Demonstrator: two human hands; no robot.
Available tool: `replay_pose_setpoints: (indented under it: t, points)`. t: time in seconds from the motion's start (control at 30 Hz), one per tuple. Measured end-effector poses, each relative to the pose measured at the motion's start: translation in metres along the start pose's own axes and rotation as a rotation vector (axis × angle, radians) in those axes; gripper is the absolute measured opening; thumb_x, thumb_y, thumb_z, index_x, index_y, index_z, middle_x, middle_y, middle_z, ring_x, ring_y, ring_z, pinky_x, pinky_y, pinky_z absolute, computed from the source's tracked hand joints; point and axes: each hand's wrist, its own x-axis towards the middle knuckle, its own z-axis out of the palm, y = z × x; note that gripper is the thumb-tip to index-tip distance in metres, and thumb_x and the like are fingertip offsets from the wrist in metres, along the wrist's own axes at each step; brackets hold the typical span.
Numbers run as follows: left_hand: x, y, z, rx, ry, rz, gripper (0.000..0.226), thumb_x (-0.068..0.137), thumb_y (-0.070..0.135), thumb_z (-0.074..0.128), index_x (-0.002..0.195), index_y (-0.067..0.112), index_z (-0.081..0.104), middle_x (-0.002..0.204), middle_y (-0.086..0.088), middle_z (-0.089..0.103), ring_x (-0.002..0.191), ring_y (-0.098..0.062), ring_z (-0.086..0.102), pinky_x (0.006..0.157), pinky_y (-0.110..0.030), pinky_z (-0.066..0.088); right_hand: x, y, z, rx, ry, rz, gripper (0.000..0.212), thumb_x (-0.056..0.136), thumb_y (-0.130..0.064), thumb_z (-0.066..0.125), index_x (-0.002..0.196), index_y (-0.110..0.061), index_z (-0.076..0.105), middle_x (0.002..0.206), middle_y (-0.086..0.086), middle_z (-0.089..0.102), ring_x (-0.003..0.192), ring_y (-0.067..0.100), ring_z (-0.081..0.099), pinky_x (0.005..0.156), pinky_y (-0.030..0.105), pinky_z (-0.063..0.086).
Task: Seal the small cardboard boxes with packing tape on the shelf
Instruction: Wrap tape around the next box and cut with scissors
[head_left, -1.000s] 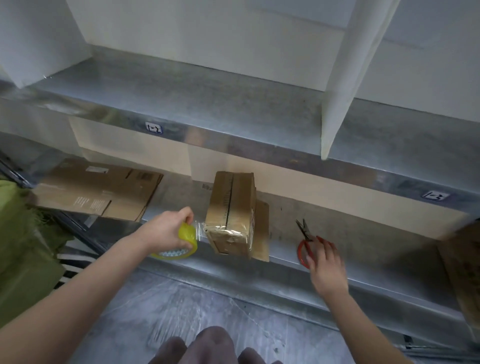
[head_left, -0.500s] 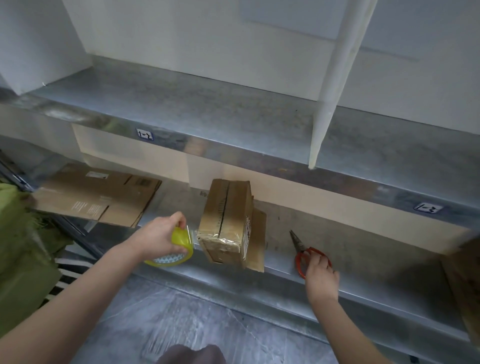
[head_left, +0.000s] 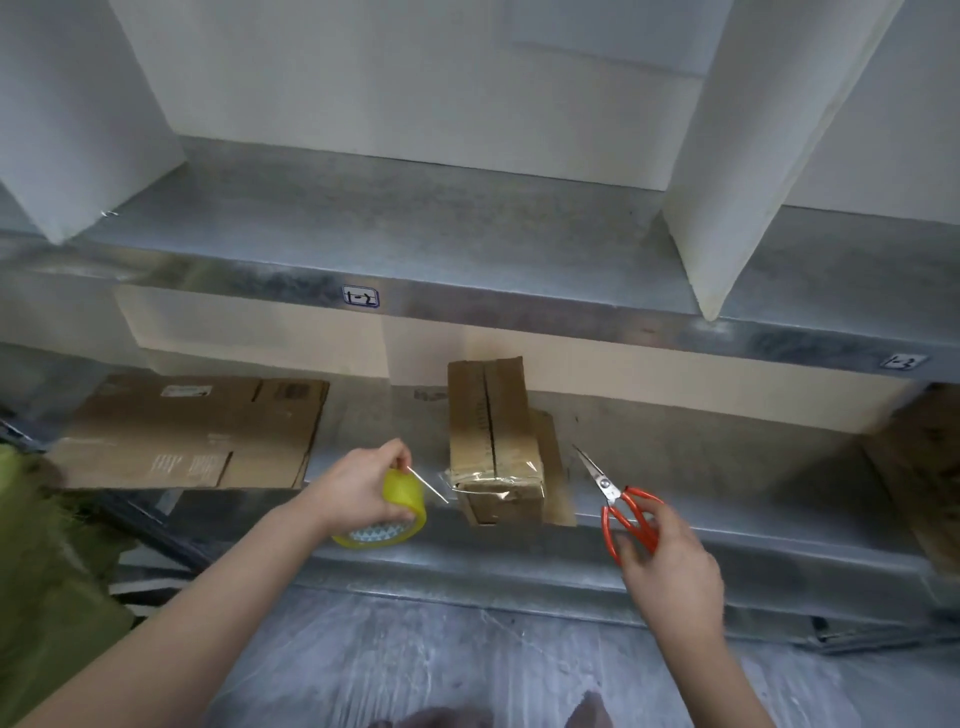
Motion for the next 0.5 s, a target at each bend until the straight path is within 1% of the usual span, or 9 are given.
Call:
replay_pose_setpoints:
  t: [0.1,0.17,0.2,0.23,0.3,0.33,0.4,0.43,0.5]
  points:
    - [0.003,-0.007,-0.002,-0.027,-0.025,0.039,0.055,0.065,0.048,0.081,0.099,0.033,0.041,0.102,0.006,0.057,0.090,-0.016,0.051,0.069,-0.028,0.036,-0.041,-0.039,0.003,0.227,-0.036,0.047,0.036,0.081,-0.034,0.071,0.110,-0.046,0.056,0.094,-0.023,0.067,0.089,0.002,0.065,0.070,0.025,0.048]
    - [0.005,-0.011,-0.002,-0.030,-0.047,0.077,0.056,0.065,0.048,0.082,0.099,0.032,0.041,0.103,0.003,0.058,0.090,-0.017,0.052,0.070,-0.030,0.039,-0.067,-0.061,0.014,0.369,-0.106,0.114,0.029,0.080,-0.040,0.073,0.102,-0.048,0.056,0.083,-0.023,0.069,0.079,-0.005,0.064,0.066,0.020,0.046]
    - [0.005,-0.012,-0.002,-0.031,-0.056,0.090,0.056,0.065,0.048,0.082,0.099,0.032,0.041,0.102,0.003,0.058,0.089,-0.018,0.053,0.070,-0.030,0.040,-0.079,-0.070,0.021,0.447,-0.149,0.152,0.028,0.078,-0.040,0.076,0.098,-0.045,0.058,0.080,-0.021,0.069,0.075,-0.003,0.065,0.065,0.021,0.048]
    - [0.006,-0.013,-0.002,-0.034,-0.062,0.100,0.055,0.065,0.049,0.082,0.099,0.031,0.041,0.102,0.002,0.058,0.089,-0.019,0.053,0.071,-0.031,0.042,-0.092,-0.078,0.028,0.542,-0.196,0.199,0.028,0.075,-0.036,0.080,0.095,-0.040,0.060,0.077,-0.017,0.070,0.072,0.001,0.066,0.064,0.021,0.049]
    - [0.006,-0.014,-0.002,-0.038,-0.067,0.122,0.055,0.065,0.048,0.082,0.098,0.030,0.041,0.101,0.002,0.059,0.089,-0.020,0.053,0.072,-0.033,0.043,-0.113,-0.093,0.042,0.700,-0.295,0.282,0.029,0.072,-0.029,0.085,0.091,-0.031,0.063,0.074,-0.007,0.071,0.070,0.010,0.068,0.062,0.018,0.050]
    - [0.006,-0.015,-0.002,-0.041,-0.070,0.132,0.055,0.065,0.047,0.082,0.097,0.030,0.041,0.101,0.002,0.059,0.089,-0.020,0.053,0.073,-0.033,0.044,-0.122,-0.099,0.049,0.727,-0.349,0.303,0.029,0.073,-0.030,0.084,0.092,-0.029,0.062,0.073,-0.006,0.070,0.068,0.009,0.067,0.061,0.015,0.048]
    - [0.005,-0.016,-0.002,-0.045,-0.081,0.154,0.055,0.064,0.047,0.082,0.096,0.030,0.041,0.100,0.002,0.059,0.089,-0.020,0.053,0.072,-0.032,0.043,-0.135,-0.107,0.061,0.718,-0.453,0.330,0.031,0.076,-0.041,0.080,0.095,-0.028,0.059,0.066,-0.009,0.065,0.061,0.001,0.061,0.057,0.010,0.042]
    - [0.004,-0.017,-0.002,-0.046,-0.089,0.165,0.055,0.064,0.048,0.082,0.096,0.030,0.041,0.099,0.002,0.059,0.089,-0.019,0.053,0.070,-0.032,0.042,-0.140,-0.111,0.066,0.714,-0.490,0.351,0.032,0.077,-0.045,0.078,0.096,-0.028,0.059,0.063,-0.010,0.061,0.059,-0.002,0.057,0.055,0.010,0.040]
    - [0.001,-0.020,-0.003,-0.053,-0.100,0.182,0.054,0.064,0.048,0.082,0.094,0.031,0.041,0.096,0.003,0.058,0.086,-0.018,0.052,0.063,-0.029,0.037,-0.145,-0.117,0.074,0.713,-0.541,0.410,0.033,0.079,-0.051,0.073,0.097,-0.027,0.059,0.065,-0.011,0.057,0.059,-0.003,0.055,0.057,0.011,0.040]
